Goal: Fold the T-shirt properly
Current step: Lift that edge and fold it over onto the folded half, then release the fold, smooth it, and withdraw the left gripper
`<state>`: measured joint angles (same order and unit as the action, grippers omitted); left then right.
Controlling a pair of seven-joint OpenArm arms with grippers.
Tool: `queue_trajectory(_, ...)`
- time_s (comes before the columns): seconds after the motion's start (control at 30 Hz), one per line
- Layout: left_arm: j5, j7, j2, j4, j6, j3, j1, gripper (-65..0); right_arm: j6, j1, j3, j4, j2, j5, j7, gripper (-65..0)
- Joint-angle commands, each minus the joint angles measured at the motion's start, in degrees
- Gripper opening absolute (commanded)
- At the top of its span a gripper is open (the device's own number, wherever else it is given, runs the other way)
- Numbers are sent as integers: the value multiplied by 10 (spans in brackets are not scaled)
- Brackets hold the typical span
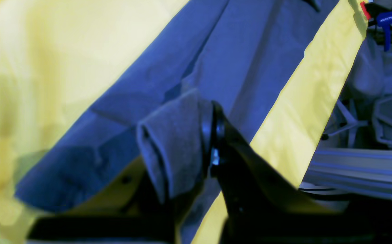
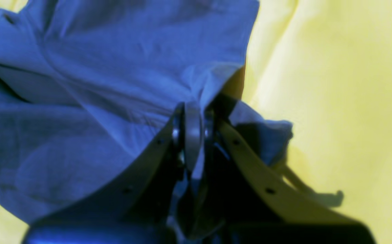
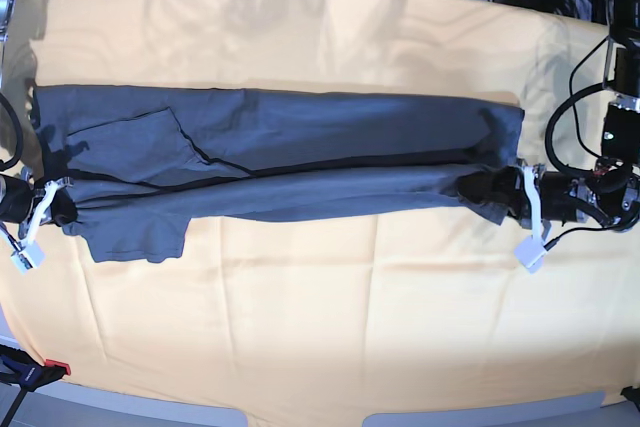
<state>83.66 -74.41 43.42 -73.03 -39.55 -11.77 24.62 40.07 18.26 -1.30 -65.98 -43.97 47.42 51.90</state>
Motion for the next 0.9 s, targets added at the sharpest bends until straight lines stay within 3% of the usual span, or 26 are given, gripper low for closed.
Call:
queue_trajectory(0.0,13,5,17,-8,-4,8,16,-650,-1,14,6,-8,-18,-3,-8,-650)
queue_trajectory(0.17,13,1,38,-8,-4,8,16,-650,-1,14,6,-8,-18,-13,-8,-650)
queue_trajectory(0.3,13,-50,34,-8,-4,7,9,-650,-1,14,6,-8,-18,-12,-2,-650)
queue_trajectory(0.43,13,-56,33,-8,-4,7,-10,-650,-1,14,6,-8,-18,-5,2,-650)
queue_trajectory(0.47,13,-56,33,-8,-4,7,-14,-650,-1,16,6,-8,-18,4,3,-593)
queue_trajectory(0.57,13,-56,34,-8,-4,7,-21,-433,-1,27,6,-8,-18,39,22,-294)
queue_trajectory(0.6,13,-56,34,-8,-4,7,-23,-352,-1,33,6,-8,-18,56,29,-232)
queue_trajectory(0.67,13,-56,34,-8,-4,7,-23,-247,-1,48,6,-8,-18,94,31,-217)
queue_trajectory(0.87,13,-52,34,-8,-4,7,-26,-238,-1,61,6,-8,-8,168,28,-217)
